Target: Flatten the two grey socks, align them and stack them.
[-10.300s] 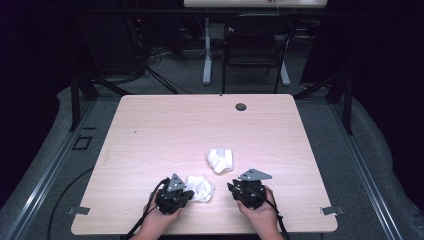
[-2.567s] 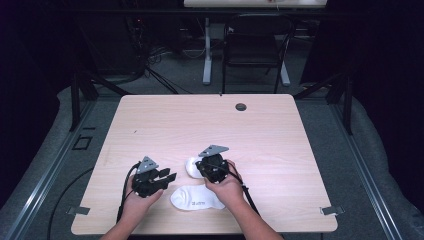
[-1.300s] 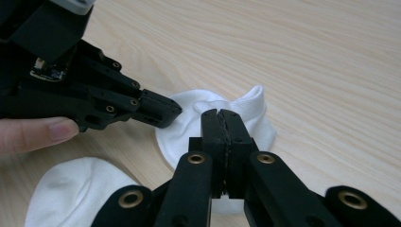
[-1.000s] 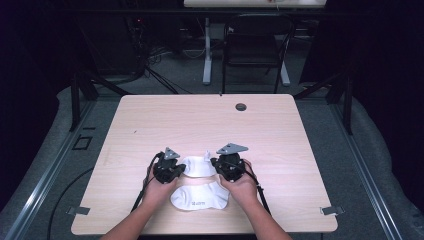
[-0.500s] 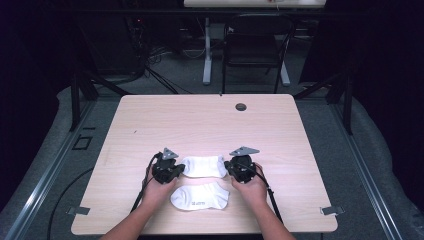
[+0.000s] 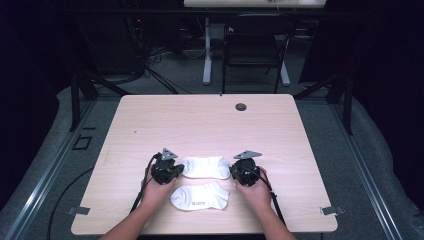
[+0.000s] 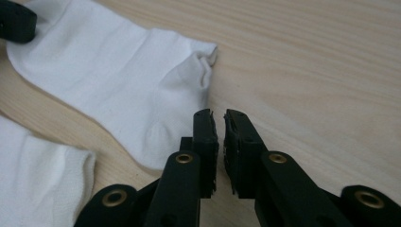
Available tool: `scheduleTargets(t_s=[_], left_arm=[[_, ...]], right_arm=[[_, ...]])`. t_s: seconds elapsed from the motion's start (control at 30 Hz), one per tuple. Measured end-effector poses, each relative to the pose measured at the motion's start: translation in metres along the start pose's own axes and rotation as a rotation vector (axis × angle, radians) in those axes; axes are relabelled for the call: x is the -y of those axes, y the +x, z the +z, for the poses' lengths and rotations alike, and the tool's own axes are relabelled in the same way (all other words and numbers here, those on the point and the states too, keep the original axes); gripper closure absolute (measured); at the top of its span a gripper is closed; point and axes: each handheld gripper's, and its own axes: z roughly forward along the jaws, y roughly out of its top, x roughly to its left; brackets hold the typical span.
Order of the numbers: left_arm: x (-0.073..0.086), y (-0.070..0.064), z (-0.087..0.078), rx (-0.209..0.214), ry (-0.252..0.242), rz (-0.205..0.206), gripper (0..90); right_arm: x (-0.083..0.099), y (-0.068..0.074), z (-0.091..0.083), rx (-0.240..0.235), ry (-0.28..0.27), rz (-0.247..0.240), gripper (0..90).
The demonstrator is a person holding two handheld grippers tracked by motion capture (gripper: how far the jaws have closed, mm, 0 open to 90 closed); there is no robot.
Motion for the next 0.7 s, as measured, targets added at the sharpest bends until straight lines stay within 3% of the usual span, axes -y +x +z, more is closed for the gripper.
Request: scheduleTargets(t_s=[0.2,0.37,0.5,0.7], left_arm=[[0.0,0.0,0.0,0.003,0.0,0.006,89.2],[0.0,0.001,0.0,0.008,0.001,0.001,89.0],[0.0,0.002,0.0,0.01,0.0,0.007,89.0],[0.001,0.002,0.0,0.011,-0.003,0.008,89.1]], right_arm=[[-0.008,0.002,-0.014,0.003,-0.077,0.004,82.0],[-0.015,0.011,-0.014,-0.059,-0.11,-0.024,82.6],[-0.019,0.017,-0.001,-0.079,-0.096,-0.045,81.9],[-0.015,0.01,0.02,-0.033,-0.039,-0.012,82.0]])
